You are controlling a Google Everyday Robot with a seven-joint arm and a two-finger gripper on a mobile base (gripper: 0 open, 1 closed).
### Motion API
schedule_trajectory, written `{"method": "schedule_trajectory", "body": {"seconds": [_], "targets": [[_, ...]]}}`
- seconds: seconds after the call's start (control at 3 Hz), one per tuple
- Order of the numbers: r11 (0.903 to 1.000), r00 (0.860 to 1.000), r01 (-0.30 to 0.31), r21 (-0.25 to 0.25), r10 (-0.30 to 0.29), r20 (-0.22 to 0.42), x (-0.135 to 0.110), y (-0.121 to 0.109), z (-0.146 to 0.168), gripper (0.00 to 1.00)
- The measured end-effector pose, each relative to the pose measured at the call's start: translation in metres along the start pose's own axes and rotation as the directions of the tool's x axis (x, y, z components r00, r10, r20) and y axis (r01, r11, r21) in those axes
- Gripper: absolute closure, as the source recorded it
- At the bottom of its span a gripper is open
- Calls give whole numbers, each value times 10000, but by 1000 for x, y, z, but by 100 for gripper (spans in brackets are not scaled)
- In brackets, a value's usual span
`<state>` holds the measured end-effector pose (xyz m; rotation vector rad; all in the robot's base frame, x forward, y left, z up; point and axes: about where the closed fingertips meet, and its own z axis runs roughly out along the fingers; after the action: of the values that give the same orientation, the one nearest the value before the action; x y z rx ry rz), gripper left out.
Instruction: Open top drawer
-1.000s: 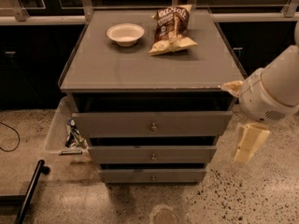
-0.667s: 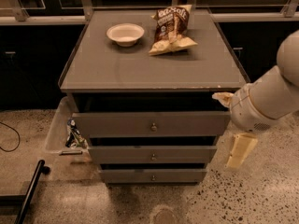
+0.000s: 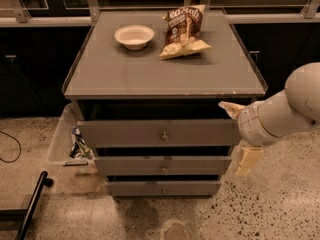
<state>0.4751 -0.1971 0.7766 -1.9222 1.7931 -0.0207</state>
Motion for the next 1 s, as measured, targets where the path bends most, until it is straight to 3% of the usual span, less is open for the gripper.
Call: {"method": "schedule_trajectory", "body": {"seconds": [0.33,0.67,1.0], "targets": [[10000,10000,8,-8,-8,4,0,0,0,0],[9996,9997,-145,-235,140,-216,11,-3,29,0],[9999,9992,9,-142,-15,-398,24,-15,64,0]]}}
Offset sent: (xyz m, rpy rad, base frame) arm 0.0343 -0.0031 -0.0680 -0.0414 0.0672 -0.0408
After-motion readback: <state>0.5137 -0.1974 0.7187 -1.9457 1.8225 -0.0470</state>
